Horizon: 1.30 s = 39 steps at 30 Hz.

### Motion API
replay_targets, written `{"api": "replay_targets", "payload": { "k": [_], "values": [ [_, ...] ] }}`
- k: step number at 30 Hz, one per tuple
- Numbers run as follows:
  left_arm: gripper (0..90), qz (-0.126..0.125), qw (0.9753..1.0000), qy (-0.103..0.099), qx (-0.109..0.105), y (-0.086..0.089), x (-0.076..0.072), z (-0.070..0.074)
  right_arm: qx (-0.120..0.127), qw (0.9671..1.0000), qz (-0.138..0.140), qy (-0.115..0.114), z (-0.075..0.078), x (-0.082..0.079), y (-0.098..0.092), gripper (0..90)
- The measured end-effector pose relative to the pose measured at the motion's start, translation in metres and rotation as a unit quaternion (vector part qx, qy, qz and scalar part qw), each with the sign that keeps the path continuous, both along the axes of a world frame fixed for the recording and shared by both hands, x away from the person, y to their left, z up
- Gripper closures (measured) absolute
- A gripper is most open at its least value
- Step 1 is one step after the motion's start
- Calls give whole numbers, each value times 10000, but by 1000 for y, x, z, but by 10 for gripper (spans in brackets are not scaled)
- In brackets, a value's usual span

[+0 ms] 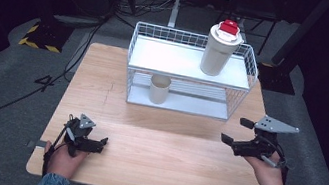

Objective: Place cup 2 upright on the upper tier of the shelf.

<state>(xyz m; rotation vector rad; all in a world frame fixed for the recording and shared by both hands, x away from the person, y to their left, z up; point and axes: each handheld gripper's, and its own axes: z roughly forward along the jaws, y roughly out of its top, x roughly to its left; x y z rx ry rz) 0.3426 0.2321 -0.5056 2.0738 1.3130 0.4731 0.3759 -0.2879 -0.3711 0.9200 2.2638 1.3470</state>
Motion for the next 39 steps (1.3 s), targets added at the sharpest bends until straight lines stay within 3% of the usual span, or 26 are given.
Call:
{"api": "replay_targets", "payload": {
  "k": [5,9,14,23,30,39],
  "values": [
    [53,0,10000,0,-1,0,0,0,56,9997,-103,206,-18,-4,-5,54],
    [53,-1,10000,1,0,0,0,0,-114,9997,-93,169,-30,-8,-7,64],
    [53,-5,10000,2,6,0,0,0,92,9995,-132,264,-46,-10,-10,68],
    [53,-5,10000,3,7,0,0,0,237,9989,-257,303,-69,-15,-14,107],
    [53,-1,10000,1,-1,0,0,0,147,9985,-342,392,-86,-17,-18,142],
    [53,0,10000,-1,-2,0,0,0,22,9959,-667,603,-109,-15,-24,148]
  ]
}}
